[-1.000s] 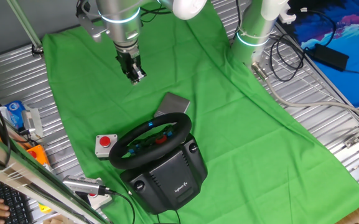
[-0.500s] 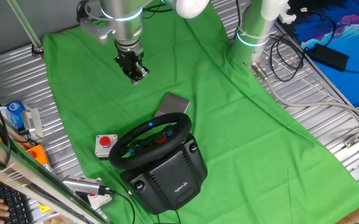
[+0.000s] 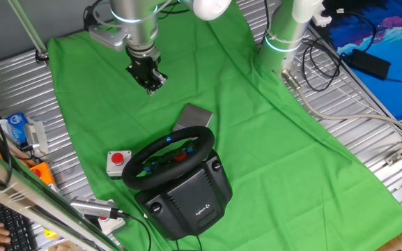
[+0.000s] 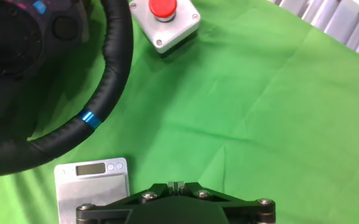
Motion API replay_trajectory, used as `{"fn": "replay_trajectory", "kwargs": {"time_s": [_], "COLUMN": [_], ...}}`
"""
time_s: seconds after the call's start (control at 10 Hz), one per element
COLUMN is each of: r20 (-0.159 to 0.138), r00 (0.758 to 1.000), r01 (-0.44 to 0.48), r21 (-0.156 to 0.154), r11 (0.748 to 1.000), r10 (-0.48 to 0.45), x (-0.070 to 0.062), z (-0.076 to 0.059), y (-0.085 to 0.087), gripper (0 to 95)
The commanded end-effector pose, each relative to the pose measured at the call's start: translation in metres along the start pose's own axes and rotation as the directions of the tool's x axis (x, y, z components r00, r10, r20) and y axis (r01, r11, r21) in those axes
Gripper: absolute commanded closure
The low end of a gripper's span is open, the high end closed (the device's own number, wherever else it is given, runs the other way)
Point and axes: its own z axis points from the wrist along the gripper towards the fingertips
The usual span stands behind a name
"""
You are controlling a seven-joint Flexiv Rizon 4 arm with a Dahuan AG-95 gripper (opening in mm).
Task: Rotate the steering wheel 90 degrees clockwise
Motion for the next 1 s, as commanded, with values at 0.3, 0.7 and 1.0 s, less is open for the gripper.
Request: {"fn": "replay_trajectory", "kwargs": {"time_s": [0.3,0.7,1.0], "r20": [-0.003,-0.01,-0.01], "r00": [1.0,1.0,1.0], "r01": [0.002,0.021,0.024], "r21": [-0.005,-0.014,-0.027], "r11": [1.0,1.0,0.999], "r10": [-0.002,-0.022,-0.024], "x": [0.0,0.0,0.0001], "z": [0.0002,0.0002,0.0002], "y": [0.0,0.0,0.0003], "gripper": [95.0,95.0,95.0]}}
